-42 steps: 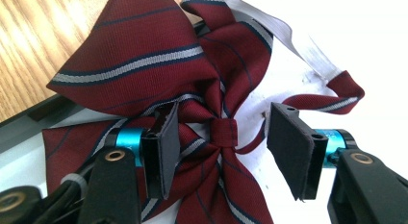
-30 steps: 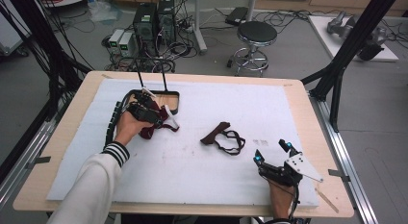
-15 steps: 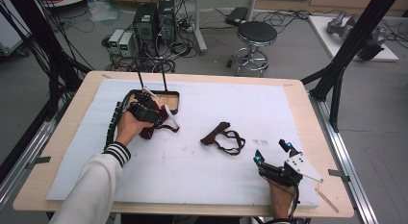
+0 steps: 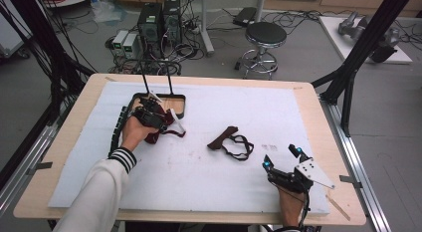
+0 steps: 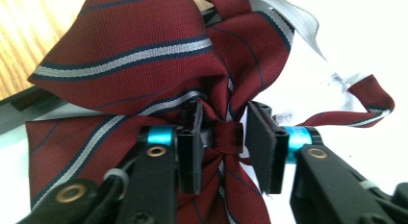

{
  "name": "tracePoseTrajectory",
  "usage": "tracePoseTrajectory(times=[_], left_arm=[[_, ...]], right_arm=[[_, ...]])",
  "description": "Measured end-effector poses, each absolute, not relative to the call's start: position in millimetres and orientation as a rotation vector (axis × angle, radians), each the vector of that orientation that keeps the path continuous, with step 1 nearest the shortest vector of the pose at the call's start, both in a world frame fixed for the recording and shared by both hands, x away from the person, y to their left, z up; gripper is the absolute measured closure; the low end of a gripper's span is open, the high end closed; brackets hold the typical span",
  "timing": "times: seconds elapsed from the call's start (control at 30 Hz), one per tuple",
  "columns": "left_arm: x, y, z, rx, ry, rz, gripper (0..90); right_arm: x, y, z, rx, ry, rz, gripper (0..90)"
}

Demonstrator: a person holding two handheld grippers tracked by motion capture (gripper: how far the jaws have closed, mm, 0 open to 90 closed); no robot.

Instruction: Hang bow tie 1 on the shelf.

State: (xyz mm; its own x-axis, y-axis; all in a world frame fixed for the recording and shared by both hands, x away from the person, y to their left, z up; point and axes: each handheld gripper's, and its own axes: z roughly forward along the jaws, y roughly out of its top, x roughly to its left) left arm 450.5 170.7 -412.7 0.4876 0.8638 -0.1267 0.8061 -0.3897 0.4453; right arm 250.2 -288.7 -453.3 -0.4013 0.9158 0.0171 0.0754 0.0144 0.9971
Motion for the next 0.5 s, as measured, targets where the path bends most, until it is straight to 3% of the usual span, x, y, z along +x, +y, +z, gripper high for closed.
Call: tracePoseTrajectory(times=[0.5], left_arm=[[443.9, 165.5, -414.1, 2.312, 1.331, 0.247, 75.4]], right_arm=[[249.9, -289.0, -453.4, 1.050, 1.567, 1.476, 5.7]])
